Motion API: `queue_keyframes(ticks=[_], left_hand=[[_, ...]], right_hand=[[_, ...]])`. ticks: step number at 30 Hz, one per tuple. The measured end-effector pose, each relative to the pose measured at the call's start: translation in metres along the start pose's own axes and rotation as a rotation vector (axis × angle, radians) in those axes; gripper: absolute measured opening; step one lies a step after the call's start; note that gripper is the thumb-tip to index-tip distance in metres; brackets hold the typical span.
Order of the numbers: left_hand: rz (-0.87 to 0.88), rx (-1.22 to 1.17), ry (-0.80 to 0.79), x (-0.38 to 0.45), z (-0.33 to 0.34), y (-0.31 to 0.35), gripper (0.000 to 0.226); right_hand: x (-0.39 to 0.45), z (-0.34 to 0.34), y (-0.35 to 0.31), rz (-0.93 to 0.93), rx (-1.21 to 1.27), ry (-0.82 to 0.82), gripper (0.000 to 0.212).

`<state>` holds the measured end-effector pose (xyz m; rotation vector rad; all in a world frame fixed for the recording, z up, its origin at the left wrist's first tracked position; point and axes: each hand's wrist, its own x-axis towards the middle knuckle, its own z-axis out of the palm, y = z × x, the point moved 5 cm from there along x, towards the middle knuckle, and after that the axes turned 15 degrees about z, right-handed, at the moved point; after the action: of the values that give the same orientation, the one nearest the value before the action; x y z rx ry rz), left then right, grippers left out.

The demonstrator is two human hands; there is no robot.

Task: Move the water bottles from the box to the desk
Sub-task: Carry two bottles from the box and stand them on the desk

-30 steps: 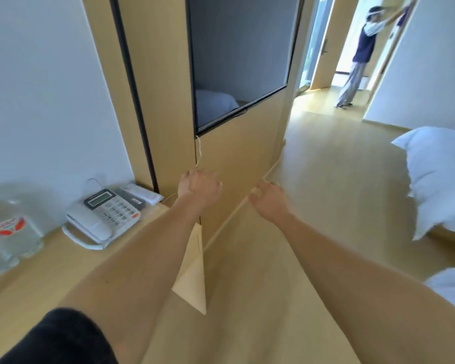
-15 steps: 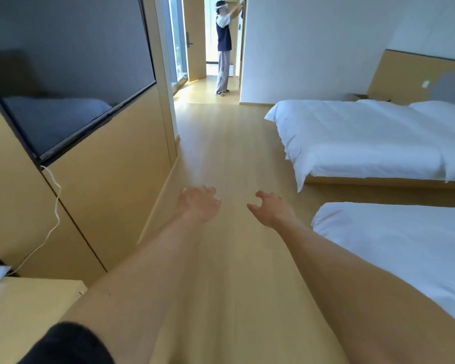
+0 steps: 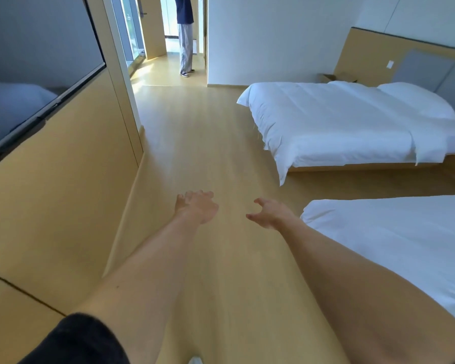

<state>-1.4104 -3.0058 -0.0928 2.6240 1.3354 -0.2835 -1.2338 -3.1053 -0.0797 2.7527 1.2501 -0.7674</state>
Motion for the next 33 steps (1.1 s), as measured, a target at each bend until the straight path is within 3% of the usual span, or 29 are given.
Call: queue_keyframes(ticks=[7,17,33], left_hand=[[-0.008,-0.023,-0.035,0.079,-0.022,-0.058,0.049],[0.038,-0.042,-0.053,0.173,-0.040,-0.082,0.051],[-0.060,-0.098,-0.069,0.440,-0.100,-0.094,0.053]], right_hand=[[0.068,-0.019,-0.068,0.025,-0.016,-0.020,0.067],[0.156,-0.043,-0.110,0.037,-0.026,-0.017,0.067],[0.435,-0.127,-0.173,-0.043,-0.055,-0.111,0.068]])
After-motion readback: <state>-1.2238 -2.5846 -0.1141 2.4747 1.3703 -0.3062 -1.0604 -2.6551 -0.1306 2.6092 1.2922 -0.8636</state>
